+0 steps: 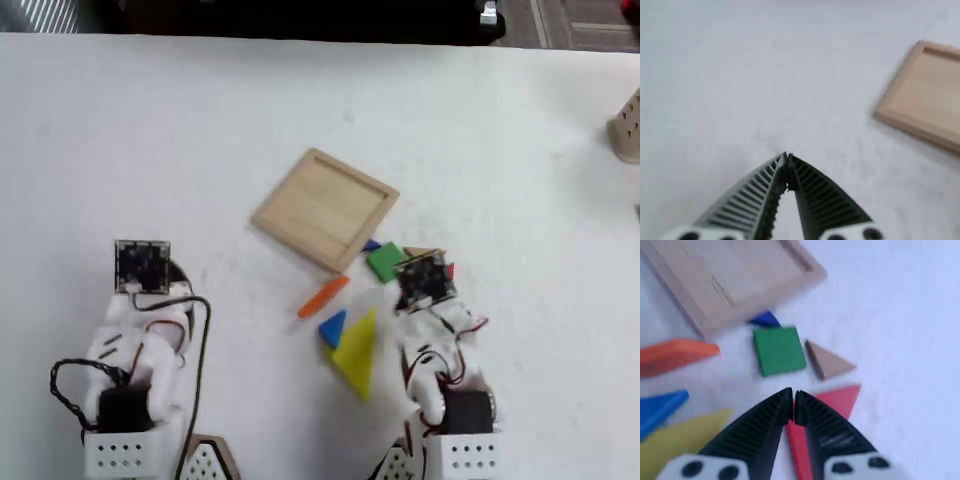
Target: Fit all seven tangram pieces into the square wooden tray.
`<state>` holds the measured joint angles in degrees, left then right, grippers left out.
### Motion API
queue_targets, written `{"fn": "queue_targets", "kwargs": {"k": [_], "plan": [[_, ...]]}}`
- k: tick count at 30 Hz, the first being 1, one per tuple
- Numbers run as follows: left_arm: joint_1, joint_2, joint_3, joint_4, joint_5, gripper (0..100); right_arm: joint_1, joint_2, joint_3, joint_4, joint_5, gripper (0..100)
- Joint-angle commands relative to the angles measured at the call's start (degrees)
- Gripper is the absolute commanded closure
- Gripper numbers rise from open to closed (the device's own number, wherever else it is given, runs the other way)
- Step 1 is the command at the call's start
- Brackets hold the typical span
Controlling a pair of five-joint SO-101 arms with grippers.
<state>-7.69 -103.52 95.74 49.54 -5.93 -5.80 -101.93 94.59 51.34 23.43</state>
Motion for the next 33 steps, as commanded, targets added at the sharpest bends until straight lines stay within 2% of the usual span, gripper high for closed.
{"fn": "queue_targets", "kwargs": {"k": [1,3,6,9,14,17,23,30,33], "plan": [[0.48,-0.92,-3.25,-11.34,-2.2,98,-3.47,-0.31,1.23,-14.02,0.09,98.1],[0.48,-0.92,-3.25,-13.27,-0.7,98,-3.65,0.48,2.37,-16.13,-0.35,98.1],[0.66,-0.84,-3.25,-13.89,0.62,98,-3.3,2.68,2.46,-12.62,-0.35,98.1],[4.18,-0.84,-5.45,-13.19,0.79,98,-3.3,3.74,2.46,-11.74,-0.35,98.1],[11.3,4.79,-16.62,-4.84,4.75,98,-3.21,3.82,2.55,-11.91,-0.35,98.1],[12.7,18.68,-27.52,-1.93,6.86,98,-3.12,3.82,2.55,-11.91,-0.35,98.1],[12.79,56.13,-52.04,-3.25,14.24,98,-1.1,3.82,2.55,-13.05,-0.35,98.1],[13.14,89.8,-74.2,-4.92,14.51,97,-1.1,3.82,2.55,-12.7,0.0,98.1],[13.93,100.79,-81.23,-4.92,14.42,92,-1.1,3.82,2.55,-12.7,0.0,98.1]]}}
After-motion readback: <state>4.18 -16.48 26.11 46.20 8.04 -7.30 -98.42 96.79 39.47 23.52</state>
